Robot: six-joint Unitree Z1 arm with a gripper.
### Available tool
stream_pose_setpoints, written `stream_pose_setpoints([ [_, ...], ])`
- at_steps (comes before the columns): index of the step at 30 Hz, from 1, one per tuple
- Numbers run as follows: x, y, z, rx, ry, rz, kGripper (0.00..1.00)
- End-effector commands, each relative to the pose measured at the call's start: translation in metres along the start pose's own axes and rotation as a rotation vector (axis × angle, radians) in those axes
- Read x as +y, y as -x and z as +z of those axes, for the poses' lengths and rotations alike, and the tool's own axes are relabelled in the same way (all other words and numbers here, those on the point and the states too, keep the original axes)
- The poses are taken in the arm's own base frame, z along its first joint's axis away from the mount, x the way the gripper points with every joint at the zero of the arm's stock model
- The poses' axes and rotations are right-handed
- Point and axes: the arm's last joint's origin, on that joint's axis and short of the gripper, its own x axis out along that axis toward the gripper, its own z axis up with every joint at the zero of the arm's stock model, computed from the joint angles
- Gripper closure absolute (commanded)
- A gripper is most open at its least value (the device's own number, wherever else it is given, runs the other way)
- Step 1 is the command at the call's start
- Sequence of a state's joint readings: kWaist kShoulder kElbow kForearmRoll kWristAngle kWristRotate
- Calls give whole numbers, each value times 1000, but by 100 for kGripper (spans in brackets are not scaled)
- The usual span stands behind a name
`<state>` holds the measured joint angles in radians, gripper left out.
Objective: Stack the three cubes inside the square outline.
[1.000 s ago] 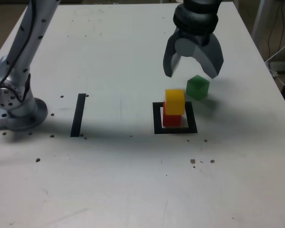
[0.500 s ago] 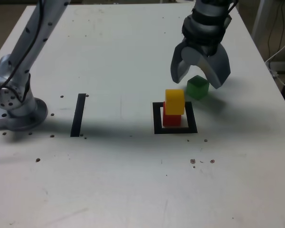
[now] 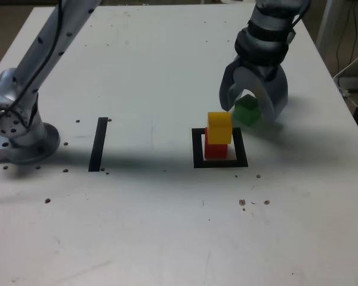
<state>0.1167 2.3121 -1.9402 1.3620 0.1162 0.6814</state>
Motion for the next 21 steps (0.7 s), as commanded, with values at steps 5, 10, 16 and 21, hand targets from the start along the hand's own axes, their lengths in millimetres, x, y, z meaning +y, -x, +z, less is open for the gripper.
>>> stream_pose_setpoints([
  [5, 3, -8, 6, -3, 15, -26, 67],
  [10, 5, -12, 9, -5, 15, -38, 76],
  [16, 5, -13, 10, -3, 18, -43, 76],
  [21, 5, -12, 9, -3, 21, -42, 76],
])
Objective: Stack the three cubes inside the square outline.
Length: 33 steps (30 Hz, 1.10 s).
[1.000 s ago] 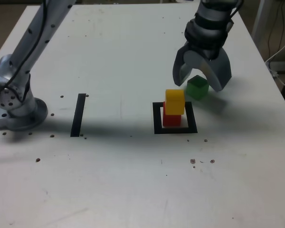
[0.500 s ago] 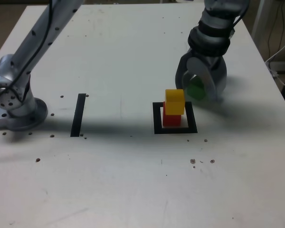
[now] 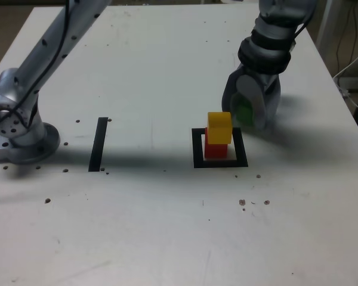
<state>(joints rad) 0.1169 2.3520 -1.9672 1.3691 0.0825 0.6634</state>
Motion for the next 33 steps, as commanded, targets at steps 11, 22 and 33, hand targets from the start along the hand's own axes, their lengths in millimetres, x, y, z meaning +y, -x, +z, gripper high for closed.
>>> stream_pose_setpoints([
  [11, -6, 17, 2, 1, 17, 25, 77],
  [22, -47, 88, -28, -23, 147, 108, 78],
  [33, -74, 107, -61, -51, 301, 28, 78],
])
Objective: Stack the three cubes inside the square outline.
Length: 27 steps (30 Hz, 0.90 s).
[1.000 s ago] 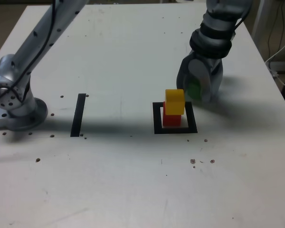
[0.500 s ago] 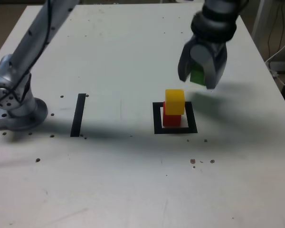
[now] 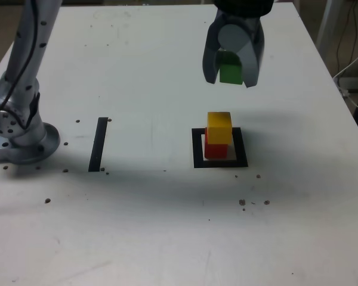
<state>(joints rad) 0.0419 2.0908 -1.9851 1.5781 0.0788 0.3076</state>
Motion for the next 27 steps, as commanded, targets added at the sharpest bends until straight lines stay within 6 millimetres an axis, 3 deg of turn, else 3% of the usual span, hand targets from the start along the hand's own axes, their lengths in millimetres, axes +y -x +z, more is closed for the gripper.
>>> stream_pose_setpoints([
  [1, -5, 3, -9, 17, 31, -18, 78],
  [13, -30, -2, -29, 49, 144, -99, 78],
  [21, -47, -2, -21, 40, 152, -110, 78],
  [27, -48, -10, -12, 53, 151, -125, 78],
])
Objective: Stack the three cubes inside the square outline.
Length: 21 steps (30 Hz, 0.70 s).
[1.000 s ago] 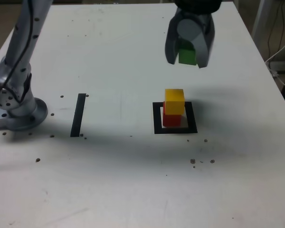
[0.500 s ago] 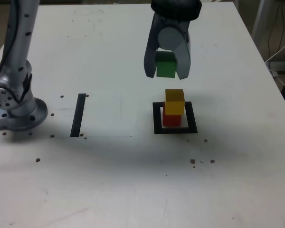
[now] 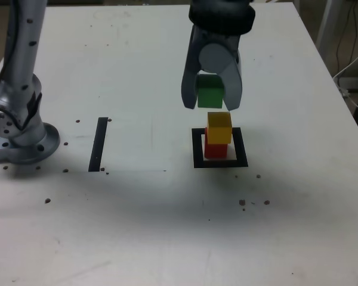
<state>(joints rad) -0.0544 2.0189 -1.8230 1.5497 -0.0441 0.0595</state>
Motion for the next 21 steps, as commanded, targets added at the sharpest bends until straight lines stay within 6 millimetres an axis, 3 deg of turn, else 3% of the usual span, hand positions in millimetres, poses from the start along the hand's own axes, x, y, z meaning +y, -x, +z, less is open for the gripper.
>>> stream_pose_setpoints([
  [1, -1, -4, 4, 16, -1, -9, 78],
  [21, -4, -22, 32, 45, -19, -26, 78],
])
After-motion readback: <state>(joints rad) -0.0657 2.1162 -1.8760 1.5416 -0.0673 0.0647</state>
